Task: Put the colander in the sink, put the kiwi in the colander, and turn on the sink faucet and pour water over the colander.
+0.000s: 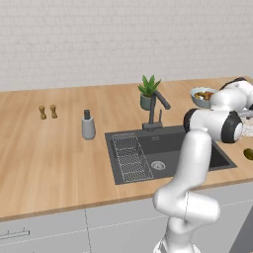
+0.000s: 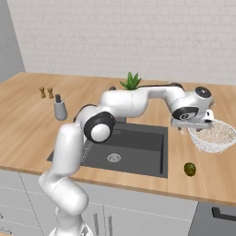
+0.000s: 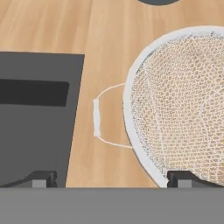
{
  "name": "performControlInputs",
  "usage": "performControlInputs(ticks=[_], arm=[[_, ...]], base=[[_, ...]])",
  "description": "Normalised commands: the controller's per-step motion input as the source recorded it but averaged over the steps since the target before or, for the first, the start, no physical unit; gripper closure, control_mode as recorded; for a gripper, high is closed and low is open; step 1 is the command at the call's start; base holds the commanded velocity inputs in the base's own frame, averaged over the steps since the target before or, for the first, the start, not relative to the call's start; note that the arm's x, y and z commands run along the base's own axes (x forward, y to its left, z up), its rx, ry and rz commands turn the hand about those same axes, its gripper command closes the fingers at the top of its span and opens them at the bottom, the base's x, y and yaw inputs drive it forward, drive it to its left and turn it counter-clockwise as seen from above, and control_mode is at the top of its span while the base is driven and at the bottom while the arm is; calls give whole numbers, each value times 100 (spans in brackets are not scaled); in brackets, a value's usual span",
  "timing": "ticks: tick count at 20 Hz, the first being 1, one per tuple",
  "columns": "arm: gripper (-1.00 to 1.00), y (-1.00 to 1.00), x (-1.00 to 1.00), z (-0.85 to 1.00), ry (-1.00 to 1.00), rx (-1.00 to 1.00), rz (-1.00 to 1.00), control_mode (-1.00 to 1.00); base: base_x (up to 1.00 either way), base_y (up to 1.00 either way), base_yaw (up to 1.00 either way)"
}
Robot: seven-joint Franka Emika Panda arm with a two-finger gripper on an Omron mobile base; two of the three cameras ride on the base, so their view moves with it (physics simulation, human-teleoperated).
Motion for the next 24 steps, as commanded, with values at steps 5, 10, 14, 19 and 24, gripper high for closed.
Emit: performControlInputs(ticks=[5, 10, 14, 19, 24], arm=[[-100, 0, 31, -5, 7, -2, 0, -100], [-100, 0, 28, -36, 5, -2, 0, -100], [-100, 0, 21, -41, 5, -3, 0, -100], [-100, -7, 18, -22, 5, 0, 0, -100], [-100, -14, 23, -9, 1, 0, 0, -100]], base=[[0, 0, 0], [0, 0, 0], [0, 0, 0], [0, 0, 0], [0, 0, 0]])
